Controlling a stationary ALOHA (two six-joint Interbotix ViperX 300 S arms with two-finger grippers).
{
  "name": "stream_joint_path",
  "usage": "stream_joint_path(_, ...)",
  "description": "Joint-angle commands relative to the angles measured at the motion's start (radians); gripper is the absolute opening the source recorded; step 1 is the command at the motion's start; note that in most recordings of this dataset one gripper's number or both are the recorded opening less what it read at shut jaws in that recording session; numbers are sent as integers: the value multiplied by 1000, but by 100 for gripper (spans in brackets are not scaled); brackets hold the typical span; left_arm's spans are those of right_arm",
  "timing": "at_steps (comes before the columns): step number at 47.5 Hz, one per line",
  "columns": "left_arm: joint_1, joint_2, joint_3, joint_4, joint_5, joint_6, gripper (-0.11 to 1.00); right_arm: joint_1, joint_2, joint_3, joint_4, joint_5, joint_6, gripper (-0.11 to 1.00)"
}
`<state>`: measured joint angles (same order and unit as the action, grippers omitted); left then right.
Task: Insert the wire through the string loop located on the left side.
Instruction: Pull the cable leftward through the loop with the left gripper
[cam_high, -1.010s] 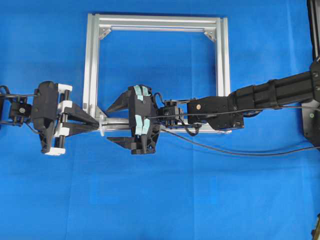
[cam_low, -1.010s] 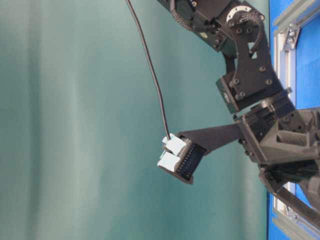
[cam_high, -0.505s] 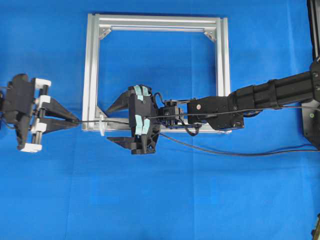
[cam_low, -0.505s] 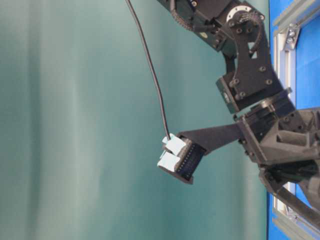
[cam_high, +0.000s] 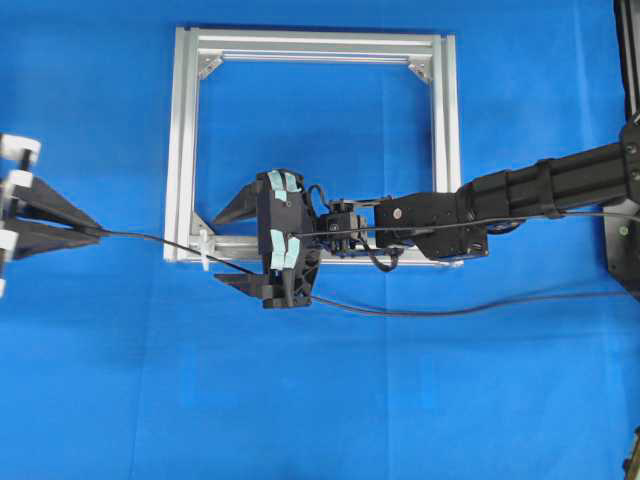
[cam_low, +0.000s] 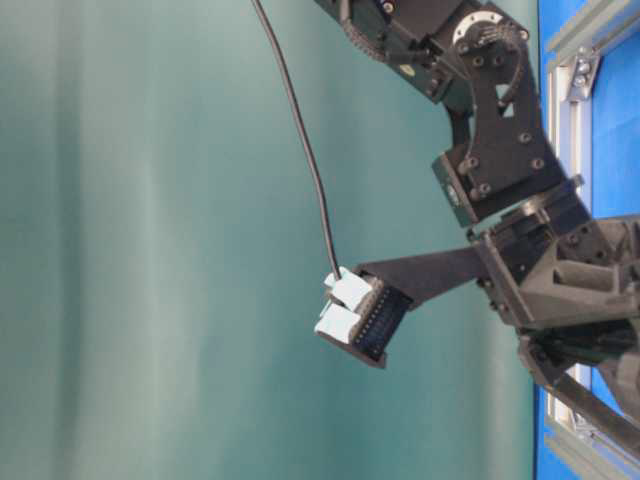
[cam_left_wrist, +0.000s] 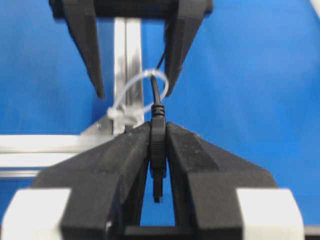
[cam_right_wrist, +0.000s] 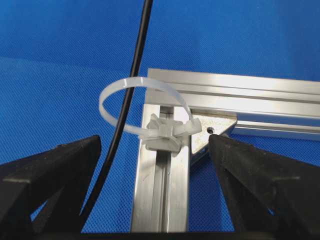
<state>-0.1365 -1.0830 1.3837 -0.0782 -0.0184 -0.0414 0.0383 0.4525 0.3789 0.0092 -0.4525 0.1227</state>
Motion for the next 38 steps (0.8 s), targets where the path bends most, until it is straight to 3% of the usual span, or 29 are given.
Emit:
stream_joint_path(1, 2, -115, -58, 3, 130, 3, 8, 2, -55, -8, 3, -5, -2, 98)
stream_joint_path(6, 2, -210, -94, 3, 252, 3, 8, 2, -57, -8, 3, -6, -2, 98)
stream_joint_path(11, 0, -259, -118, 3, 299, 12, 8, 3, -58, -8, 3, -8, -2, 98)
stream_joint_path(38, 3, -293, -137, 14, 324, 41, 8, 2, -58, -14, 3, -8, -2, 98)
